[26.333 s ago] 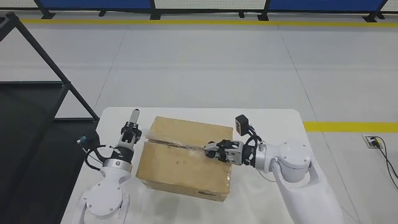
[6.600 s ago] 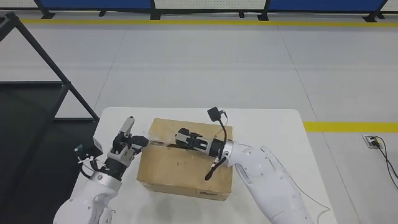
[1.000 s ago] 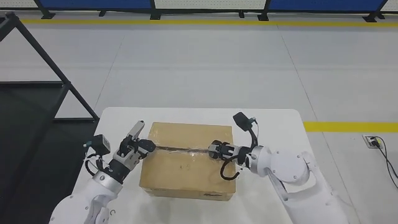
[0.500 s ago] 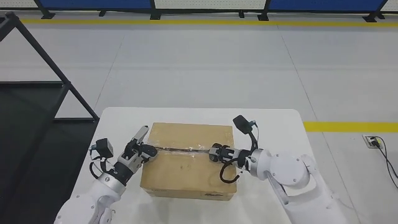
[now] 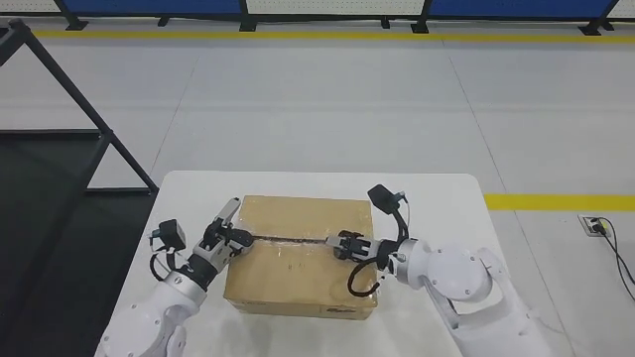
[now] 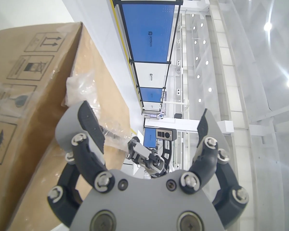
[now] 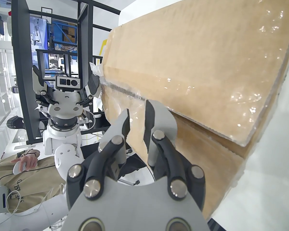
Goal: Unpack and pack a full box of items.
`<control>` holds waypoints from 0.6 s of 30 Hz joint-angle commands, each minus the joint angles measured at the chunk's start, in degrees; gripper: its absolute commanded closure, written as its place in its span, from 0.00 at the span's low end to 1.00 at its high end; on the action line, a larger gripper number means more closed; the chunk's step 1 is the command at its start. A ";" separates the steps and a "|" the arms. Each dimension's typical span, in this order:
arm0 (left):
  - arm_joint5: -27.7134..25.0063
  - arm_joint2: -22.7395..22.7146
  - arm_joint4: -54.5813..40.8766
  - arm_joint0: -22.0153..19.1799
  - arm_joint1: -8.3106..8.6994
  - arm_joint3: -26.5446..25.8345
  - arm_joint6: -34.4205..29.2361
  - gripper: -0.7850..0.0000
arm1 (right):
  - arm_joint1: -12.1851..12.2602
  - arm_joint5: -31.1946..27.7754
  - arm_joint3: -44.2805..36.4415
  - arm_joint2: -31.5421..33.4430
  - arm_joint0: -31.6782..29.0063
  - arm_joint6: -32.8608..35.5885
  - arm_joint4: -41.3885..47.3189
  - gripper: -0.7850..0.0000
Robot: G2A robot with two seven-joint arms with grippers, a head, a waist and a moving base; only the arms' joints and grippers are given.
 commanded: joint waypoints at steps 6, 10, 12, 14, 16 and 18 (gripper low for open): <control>-0.14 0.51 -0.11 -0.20 0.04 0.49 0.06 0.00 | 0.19 -1.30 -2.21 1.35 -1.58 -4.33 0.63 0.00; -0.20 0.42 -0.33 0.10 0.10 0.56 0.18 0.00 | 0.17 -4.45 -5.59 3.58 -4.21 -11.39 2.61 0.00; -0.31 0.39 -0.67 0.21 0.10 0.50 0.27 0.00 | 0.06 -7.34 -7.63 4.34 -5.67 -15.86 3.75 0.00; -0.41 0.43 -0.88 0.34 0.11 0.35 0.34 0.00 | -0.15 -12.03 -9.21 4.33 -7.02 -19.13 6.13 0.00; -0.55 0.54 -1.16 0.49 0.10 0.07 0.46 0.00 | -0.25 -16.19 -8.88 3.84 -7.45 -19.00 8.37 0.00; -0.67 0.60 -1.31 0.60 0.11 -0.04 0.56 0.00 | -0.47 -17.81 -7.64 2.61 -6.77 -18.42 10.10 0.58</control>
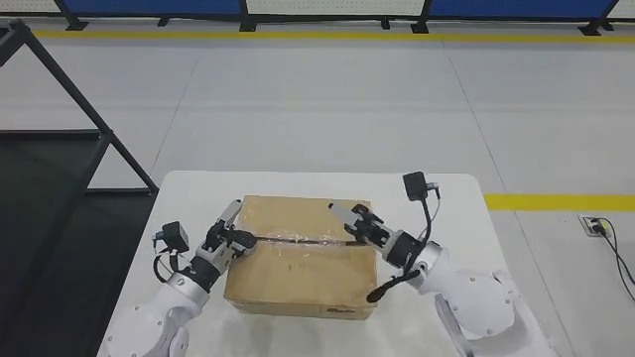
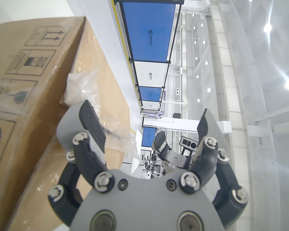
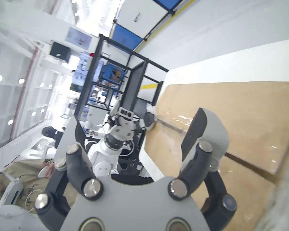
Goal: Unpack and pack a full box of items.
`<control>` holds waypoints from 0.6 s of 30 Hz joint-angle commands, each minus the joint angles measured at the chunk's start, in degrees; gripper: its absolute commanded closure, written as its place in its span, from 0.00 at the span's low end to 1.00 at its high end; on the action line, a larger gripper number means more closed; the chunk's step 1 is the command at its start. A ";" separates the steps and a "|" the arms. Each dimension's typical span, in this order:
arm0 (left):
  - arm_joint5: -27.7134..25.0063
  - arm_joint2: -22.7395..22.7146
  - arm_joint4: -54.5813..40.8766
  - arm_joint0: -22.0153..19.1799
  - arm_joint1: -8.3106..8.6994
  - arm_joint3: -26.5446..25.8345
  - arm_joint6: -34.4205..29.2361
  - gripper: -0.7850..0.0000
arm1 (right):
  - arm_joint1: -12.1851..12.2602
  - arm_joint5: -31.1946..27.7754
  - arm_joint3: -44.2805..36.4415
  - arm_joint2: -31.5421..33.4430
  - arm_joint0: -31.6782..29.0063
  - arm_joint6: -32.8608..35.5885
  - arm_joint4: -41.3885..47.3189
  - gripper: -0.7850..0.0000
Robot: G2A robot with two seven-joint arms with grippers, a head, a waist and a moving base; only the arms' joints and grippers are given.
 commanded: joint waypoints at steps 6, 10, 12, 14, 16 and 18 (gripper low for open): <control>-0.56 0.10 -0.54 0.11 0.02 0.40 0.30 0.00 | -1.65 4.19 9.84 -7.87 9.74 4.76 4.37 1.00; -0.75 0.04 -0.93 0.02 0.04 0.80 0.43 0.00 | -2.97 6.06 15.26 -12.77 15.75 7.13 5.95 1.00; -0.82 0.08 -1.09 0.01 0.05 0.86 0.43 0.00 | -3.61 7.11 17.89 -15.18 18.24 8.69 6.25 1.00; -0.97 0.12 -1.26 0.01 0.05 0.96 0.52 0.00 | -4.35 7.00 19.81 -17.33 20.12 9.46 7.46 1.00; -1.00 0.20 -1.39 0.01 0.06 1.09 0.46 0.00 | -5.00 7.27 22.00 -19.10 21.74 9.50 7.87 1.00; -1.26 -0.37 -1.54 0.14 0.14 1.49 0.26 0.00 | -5.51 7.96 24.31 -20.26 23.27 10.23 8.34 1.00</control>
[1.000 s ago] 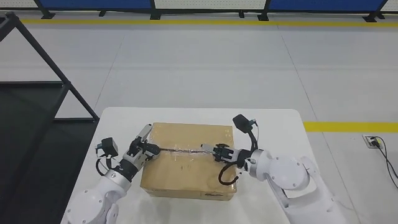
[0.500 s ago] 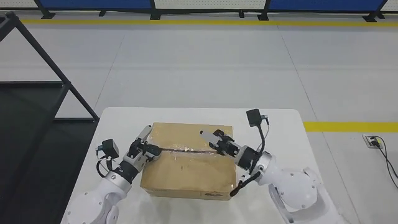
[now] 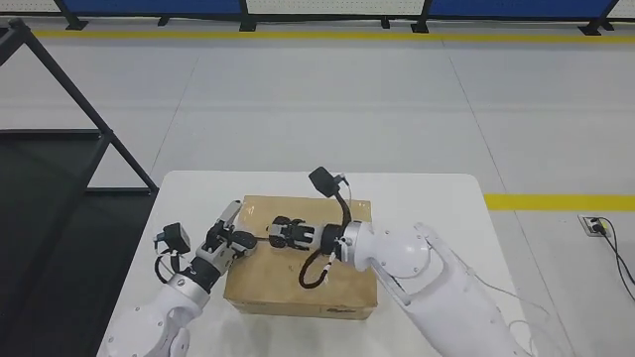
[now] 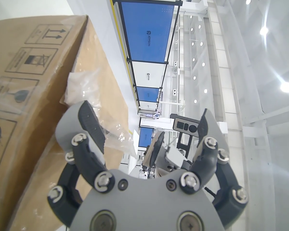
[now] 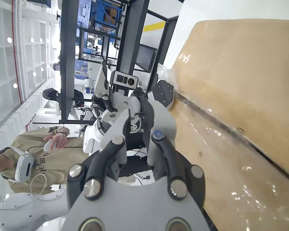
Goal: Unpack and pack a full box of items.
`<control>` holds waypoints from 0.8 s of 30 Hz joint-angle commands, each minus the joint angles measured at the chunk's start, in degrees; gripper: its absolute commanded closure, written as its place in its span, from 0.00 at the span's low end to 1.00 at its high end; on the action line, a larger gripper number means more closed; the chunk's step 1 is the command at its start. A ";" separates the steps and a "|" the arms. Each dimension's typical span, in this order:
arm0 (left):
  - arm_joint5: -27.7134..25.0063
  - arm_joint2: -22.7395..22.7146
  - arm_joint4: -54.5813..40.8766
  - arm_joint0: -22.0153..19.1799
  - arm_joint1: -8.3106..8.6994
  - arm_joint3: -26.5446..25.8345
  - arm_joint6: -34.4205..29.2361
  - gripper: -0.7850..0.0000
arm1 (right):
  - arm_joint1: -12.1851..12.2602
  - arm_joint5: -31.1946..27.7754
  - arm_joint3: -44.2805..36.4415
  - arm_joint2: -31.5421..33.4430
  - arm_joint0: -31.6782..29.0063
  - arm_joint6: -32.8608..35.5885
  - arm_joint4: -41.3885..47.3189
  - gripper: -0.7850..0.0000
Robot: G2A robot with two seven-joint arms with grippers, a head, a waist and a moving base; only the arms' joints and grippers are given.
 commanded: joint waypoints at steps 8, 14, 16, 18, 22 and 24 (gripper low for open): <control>-0.67 -1.81 -0.33 0.81 0.35 0.54 -1.30 0.00 | -1.83 1.87 8.68 -3.30 3.99 0.39 1.27 1.00; -0.33 -1.92 -0.64 0.05 0.43 0.53 -1.32 0.00 | -2.06 2.71 10.23 -4.01 3.80 2.20 0.32 1.00; -0.37 -1.67 -0.66 -0.18 0.42 0.73 -1.11 0.00 | -2.04 3.38 10.04 -4.26 3.72 2.56 -0.79 1.00; -0.47 -1.48 -0.70 -0.22 0.42 0.74 -1.03 0.00 | -2.01 4.28 9.95 -4.33 3.63 2.30 -1.96 1.00; -0.60 -1.21 -0.59 -0.11 0.45 0.51 -0.84 0.00 | -1.95 5.16 9.40 -3.66 2.92 1.15 -2.70 1.00; -0.64 -1.05 -0.67 0.26 0.45 0.18 -0.81 0.00 | -1.87 5.40 9.23 -3.05 2.58 0.52 -2.90 1.00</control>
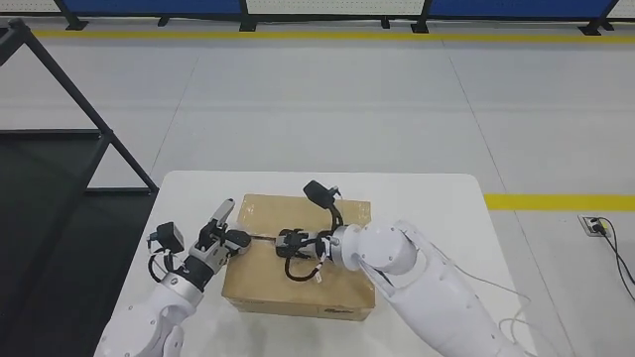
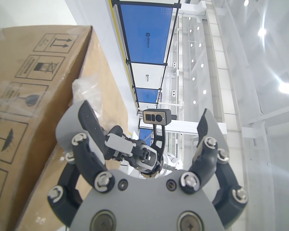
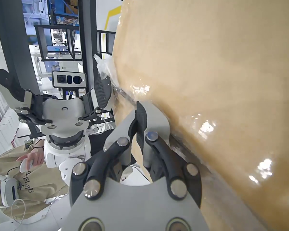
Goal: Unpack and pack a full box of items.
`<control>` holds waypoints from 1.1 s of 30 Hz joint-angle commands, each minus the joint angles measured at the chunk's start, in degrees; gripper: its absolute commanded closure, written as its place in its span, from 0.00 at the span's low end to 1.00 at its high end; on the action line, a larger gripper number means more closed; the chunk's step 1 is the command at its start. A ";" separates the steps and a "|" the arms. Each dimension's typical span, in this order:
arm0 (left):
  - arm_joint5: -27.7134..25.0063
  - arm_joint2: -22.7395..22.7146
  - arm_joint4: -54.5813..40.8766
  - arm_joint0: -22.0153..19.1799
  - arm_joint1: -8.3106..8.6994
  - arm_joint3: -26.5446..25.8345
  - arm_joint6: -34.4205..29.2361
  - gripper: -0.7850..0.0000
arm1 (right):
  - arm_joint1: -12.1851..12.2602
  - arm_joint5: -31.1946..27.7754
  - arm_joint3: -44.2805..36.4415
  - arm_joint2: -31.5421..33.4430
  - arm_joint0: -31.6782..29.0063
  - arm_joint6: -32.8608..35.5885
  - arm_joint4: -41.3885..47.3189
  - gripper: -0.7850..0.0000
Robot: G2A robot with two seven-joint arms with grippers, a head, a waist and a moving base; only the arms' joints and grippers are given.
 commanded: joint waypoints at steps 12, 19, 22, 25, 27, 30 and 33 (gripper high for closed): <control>0.08 1.70 0.09 1.09 -0.06 -1.70 0.99 0.00 | 0.52 5.27 -2.37 2.98 -2.88 -1.32 -0.77 1.00; 0.08 1.92 0.07 0.98 -0.06 -1.82 1.60 0.00 | 1.79 8.45 -6.64 6.72 -6.24 -1.28 -2.55 1.00; 0.04 1.75 0.06 1.07 -0.02 -1.97 1.59 0.00 | 2.55 10.27 -9.19 8.79 -8.04 -1.12 -3.90 1.00; -0.08 1.30 -0.14 1.27 0.01 -2.23 1.86 0.00 | 3.26 12.61 -11.60 10.40 -9.64 -0.31 -5.57 1.00; -0.25 0.88 -0.59 1.51 0.03 -2.58 2.11 0.00 | 3.66 13.66 -12.79 11.42 -10.53 0.44 -6.21 1.00; -0.66 0.09 -1.23 2.08 0.06 -3.66 2.50 0.00 | 4.17 15.17 -14.08 12.66 -11.56 1.34 -7.13 1.00; -1.25 -0.99 -2.49 2.80 0.07 -5.09 2.98 0.00 | 4.61 16.00 -15.14 13.92 -12.55 1.78 -7.63 1.00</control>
